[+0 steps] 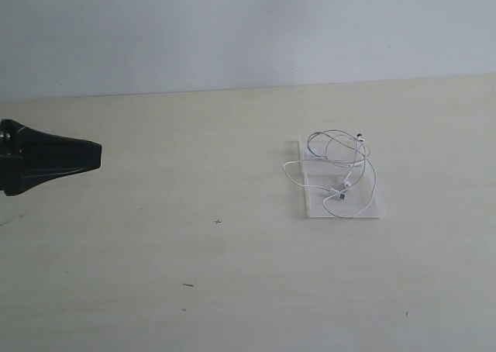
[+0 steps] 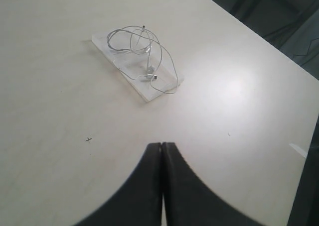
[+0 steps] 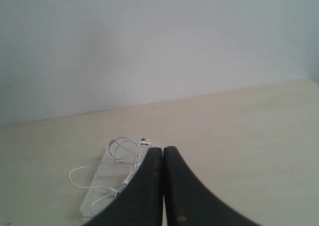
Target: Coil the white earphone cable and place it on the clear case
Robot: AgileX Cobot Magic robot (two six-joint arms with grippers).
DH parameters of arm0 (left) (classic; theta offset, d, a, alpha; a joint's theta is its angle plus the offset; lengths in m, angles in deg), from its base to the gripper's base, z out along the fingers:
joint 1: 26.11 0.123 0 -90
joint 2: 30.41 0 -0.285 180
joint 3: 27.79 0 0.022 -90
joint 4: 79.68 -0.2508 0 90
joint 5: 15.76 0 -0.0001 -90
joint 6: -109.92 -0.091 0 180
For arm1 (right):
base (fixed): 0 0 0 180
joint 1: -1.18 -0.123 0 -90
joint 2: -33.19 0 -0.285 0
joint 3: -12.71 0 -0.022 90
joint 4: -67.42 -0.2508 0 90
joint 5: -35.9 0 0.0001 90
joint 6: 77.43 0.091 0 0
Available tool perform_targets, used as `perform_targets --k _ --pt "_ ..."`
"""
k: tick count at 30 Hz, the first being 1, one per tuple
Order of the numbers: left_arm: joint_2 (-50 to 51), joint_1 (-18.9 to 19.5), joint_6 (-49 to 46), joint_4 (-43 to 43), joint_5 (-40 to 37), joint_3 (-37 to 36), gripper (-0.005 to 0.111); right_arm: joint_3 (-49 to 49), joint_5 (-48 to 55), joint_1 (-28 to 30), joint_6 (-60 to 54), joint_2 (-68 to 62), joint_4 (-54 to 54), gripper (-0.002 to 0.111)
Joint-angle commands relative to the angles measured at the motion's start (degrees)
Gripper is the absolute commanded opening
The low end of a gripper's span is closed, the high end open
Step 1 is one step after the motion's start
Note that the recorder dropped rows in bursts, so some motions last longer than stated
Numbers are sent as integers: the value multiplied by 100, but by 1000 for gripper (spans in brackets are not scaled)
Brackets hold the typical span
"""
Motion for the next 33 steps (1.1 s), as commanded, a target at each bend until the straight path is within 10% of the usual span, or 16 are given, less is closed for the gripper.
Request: perform_targets --k 1,33 --pt "-7 10 14 31 -39 -11 0 -619 -727 36 11 41 25 1" --pt "-7 10 14 31 -28 -11 0 -1266 -261 36 -2299 790 -1281 1"
